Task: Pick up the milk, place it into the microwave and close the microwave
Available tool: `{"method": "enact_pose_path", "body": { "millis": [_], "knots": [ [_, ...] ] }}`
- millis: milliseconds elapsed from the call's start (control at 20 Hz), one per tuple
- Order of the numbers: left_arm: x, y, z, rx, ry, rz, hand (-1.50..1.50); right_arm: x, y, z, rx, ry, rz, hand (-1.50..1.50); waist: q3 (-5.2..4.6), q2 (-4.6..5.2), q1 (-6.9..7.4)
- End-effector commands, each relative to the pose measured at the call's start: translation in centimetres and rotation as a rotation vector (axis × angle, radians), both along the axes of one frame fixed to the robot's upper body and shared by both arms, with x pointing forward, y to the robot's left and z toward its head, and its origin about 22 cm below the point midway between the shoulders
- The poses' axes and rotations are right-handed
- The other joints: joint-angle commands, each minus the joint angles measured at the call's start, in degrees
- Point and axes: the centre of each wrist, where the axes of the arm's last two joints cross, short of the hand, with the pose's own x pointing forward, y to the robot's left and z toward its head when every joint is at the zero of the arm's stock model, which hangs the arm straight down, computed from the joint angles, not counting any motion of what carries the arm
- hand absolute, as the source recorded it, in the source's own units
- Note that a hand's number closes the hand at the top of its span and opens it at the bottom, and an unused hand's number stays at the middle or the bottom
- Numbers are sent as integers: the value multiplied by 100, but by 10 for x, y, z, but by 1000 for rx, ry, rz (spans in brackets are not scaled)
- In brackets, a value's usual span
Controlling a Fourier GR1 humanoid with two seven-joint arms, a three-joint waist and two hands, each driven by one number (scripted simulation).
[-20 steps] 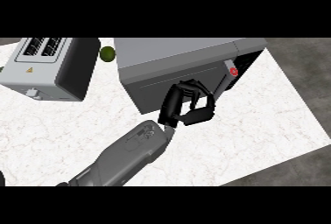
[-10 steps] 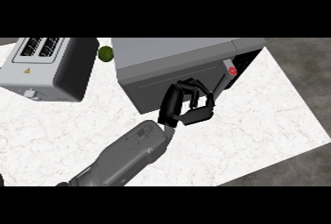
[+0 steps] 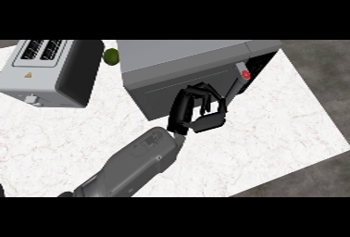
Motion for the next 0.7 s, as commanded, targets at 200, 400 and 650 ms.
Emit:
{"method": "enact_pose_path", "body": {
  "millis": [200, 400, 650],
  "knots": [
    [27, 1, 21, -18, -43, 48, 150, 5, -13, 15, -15, -11, -30, -150, 4, 70, -4],
    [27, 0, 20, -24, -45, 47, 150, 7, -21, 28, -37, -40, -51, -150, 7, 80, -9],
    [26, 1, 17, -35, -47, 59, 150, 7, -28, 37, -74, -39, -50, -150, 11, 102, -87]
  ]
}}
